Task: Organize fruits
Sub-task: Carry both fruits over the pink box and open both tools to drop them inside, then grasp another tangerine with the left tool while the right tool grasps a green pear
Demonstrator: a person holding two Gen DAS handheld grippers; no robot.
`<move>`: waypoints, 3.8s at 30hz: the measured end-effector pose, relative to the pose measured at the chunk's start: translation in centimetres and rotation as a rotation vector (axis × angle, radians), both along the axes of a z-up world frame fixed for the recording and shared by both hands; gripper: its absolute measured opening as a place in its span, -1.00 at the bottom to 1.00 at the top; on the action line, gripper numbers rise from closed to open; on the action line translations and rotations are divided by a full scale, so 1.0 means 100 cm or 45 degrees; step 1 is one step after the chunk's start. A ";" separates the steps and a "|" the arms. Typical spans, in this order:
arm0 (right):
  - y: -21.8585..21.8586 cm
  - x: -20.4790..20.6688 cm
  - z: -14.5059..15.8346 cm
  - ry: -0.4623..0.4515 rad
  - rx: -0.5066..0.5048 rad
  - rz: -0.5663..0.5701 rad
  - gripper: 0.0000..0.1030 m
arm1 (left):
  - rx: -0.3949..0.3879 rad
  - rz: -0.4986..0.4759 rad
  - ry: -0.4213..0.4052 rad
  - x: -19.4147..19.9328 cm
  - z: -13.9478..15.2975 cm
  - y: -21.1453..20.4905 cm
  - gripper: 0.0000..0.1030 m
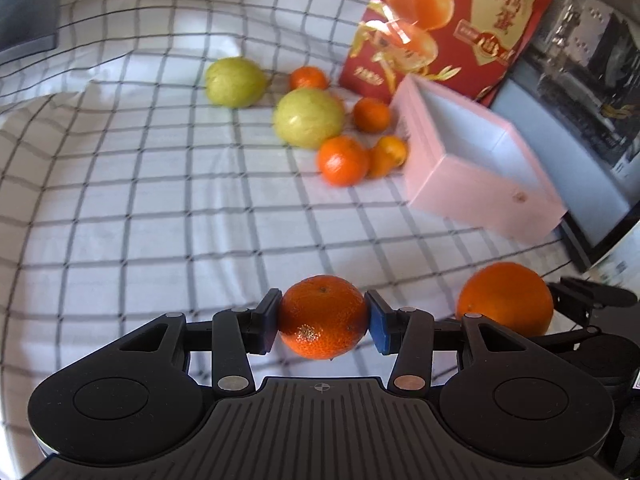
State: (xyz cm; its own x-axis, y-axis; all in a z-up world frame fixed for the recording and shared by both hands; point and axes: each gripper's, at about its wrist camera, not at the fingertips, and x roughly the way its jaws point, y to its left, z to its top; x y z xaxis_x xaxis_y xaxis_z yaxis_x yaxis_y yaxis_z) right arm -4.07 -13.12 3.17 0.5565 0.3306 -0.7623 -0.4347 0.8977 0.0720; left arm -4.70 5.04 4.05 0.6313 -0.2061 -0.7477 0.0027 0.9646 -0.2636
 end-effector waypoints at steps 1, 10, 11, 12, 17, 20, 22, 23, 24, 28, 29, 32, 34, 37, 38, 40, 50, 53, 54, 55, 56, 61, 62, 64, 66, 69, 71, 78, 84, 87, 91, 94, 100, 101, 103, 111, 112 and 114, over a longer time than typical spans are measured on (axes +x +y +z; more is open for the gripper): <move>-0.008 0.002 0.003 -0.007 0.004 -0.027 0.57 | -0.013 -0.015 -0.016 0.007 0.004 -0.002 -0.02; -0.049 0.048 0.074 -0.248 0.003 -0.171 0.57 | -0.097 -0.280 -0.255 0.120 0.090 -0.060 -0.02; -0.050 0.058 0.078 -0.264 -0.020 -0.189 0.57 | -0.102 -0.314 -0.275 0.138 0.099 -0.069 -0.02; -0.050 0.067 0.080 -0.273 -0.039 -0.204 0.57 | -0.101 -0.340 -0.287 0.153 0.104 -0.078 -0.02; -0.055 0.126 0.068 -0.209 -0.110 -0.260 0.57 | -0.038 -0.440 -0.254 0.228 0.099 -0.125 -0.01; -0.058 0.154 0.051 -0.136 -0.138 -0.268 0.57 | -0.014 -0.486 -0.143 0.263 0.073 -0.142 -0.02; -0.060 0.171 0.036 -0.050 -0.171 -0.286 0.57 | 0.022 -0.496 -0.125 0.269 0.063 -0.148 -0.02; -0.061 0.175 0.030 -0.018 -0.189 -0.300 0.57 | 0.025 -0.505 -0.127 0.269 0.061 -0.149 -0.02; -0.062 0.178 0.025 0.035 -0.188 -0.312 0.57 | 0.019 -0.524 -0.135 0.266 0.061 -0.149 -0.02; -0.075 0.183 0.027 0.101 -0.061 -0.375 0.59 | 0.003 -0.562 -0.225 0.251 0.068 -0.145 -0.02; -0.075 0.184 0.030 0.081 -0.072 -0.381 0.59 | 0.000 -0.522 -0.238 0.246 0.069 -0.139 -0.02; -0.061 0.185 0.043 -0.093 -0.229 -0.365 0.59 | -0.066 -0.393 -0.255 0.228 0.073 -0.113 -0.02; -0.055 0.178 0.052 -0.202 -0.255 -0.359 0.59 | -0.101 -0.321 -0.273 0.210 0.074 -0.093 -0.03; -0.055 0.165 0.059 -0.252 -0.168 -0.347 0.65 | -0.111 -0.187 -0.283 0.182 0.070 -0.060 -0.03; -0.053 0.158 0.060 -0.253 -0.149 -0.342 0.66 | -0.112 -0.140 -0.281 0.172 0.068 -0.049 -0.03; -0.045 0.146 0.059 -0.237 -0.137 -0.325 0.66 | -0.107 -0.030 -0.260 0.151 0.064 -0.023 -0.03; 0.002 0.057 0.055 -0.284 -0.138 -0.148 0.66 | 0.025 0.151 -0.105 0.057 0.021 0.031 -0.03; 0.023 0.038 0.048 -0.303 -0.164 -0.044 0.66 | 0.005 0.159 -0.086 0.038 0.016 0.034 -0.03; 0.030 0.034 0.046 -0.306 -0.172 -0.022 0.66 | 0.002 0.147 -0.083 0.036 0.016 0.035 -0.03; 0.036 0.029 0.043 -0.306 -0.180 -0.004 0.66 | 0.005 0.129 -0.083 0.035 0.017 0.034 -0.03; 0.042 0.027 0.041 -0.305 -0.185 0.007 0.66 | 0.008 0.106 -0.083 0.033 0.018 0.033 -0.03; 0.050 0.018 0.026 -0.265 -0.160 -0.003 0.66 | 0.001 0.014 -0.071 0.052 0.020 0.016 -0.03; 0.048 0.016 0.022 -0.243 -0.145 -0.012 0.66 | 0.007 0.013 -0.070 0.058 0.021 0.012 -0.03; 0.046 0.008 0.019 -0.214 -0.130 -0.029 0.66 | 0.008 0.013 -0.074 0.071 0.020 0.005 -0.03; 0.044 0.003 0.015 -0.212 -0.129 -0.045 0.66 | 0.012 -0.004 -0.076 0.086 0.018 -0.003 -0.03; 0.038 -0.006 0.013 -0.208 -0.130 -0.066 0.66 | 0.068 -0.042 -0.061 0.104 0.011 -0.016 -0.03; 0.034 -0.011 0.011 -0.203 -0.147 -0.081 0.66 | 0.114 -0.051 -0.042 0.116 0.006 -0.024 -0.03; 0.016 -0.020 -0.005 -0.122 -0.181 -0.146 0.66 | 0.142 -0.072 -0.038 0.135 -0.007 -0.033 -0.01; 0.009 -0.027 -0.006 -0.115 -0.182 -0.191 0.66 | 0.100 -0.066 -0.043 0.125 -0.006 -0.026 -0.01; 0.010 -0.025 -0.003 -0.129 -0.188 -0.191 0.66 | 0.062 -0.058 -0.040 0.106 -0.005 -0.017 -0.02; 0.018 -0.016 0.003 -0.170 -0.203 -0.153 0.63 | 0.035 -0.030 -0.040 0.075 -0.004 -0.001 -0.03; 0.033 -0.003 0.010 -0.200 -0.224 -0.074 0.28 | 0.037 0.009 -0.037 0.054 -0.002 0.011 -0.03; 0.075 0.035 0.032 -0.296 -0.216 0.141 0.16 | 0.067 0.103 -0.022 0.031 -0.002 0.041 -0.03; 0.081 0.043 0.036 -0.305 -0.205 0.166 0.20 | 0.070 0.117 -0.019 0.029 -0.002 0.045 -0.03; 0.095 0.063 0.040 -0.314 -0.190 0.201 0.32 | 0.075 0.133 -0.015 0.027 -0.002 0.051 -0.03; 0.137 0.144 0.023 -0.266 -0.200 0.230 0.52 | 0.090 0.113 0.004 0.020 -0.001 0.054 -0.02; 0.143 0.150 0.017 -0.262 -0.226 0.234 0.52 | 0.089 0.114 0.006 0.021 -0.001 0.054 -0.02; 0.151 0.155 0.006 -0.255 -0.254 0.242 0.52 | 0.088 0.115 0.008 0.022 -0.001 0.054 -0.02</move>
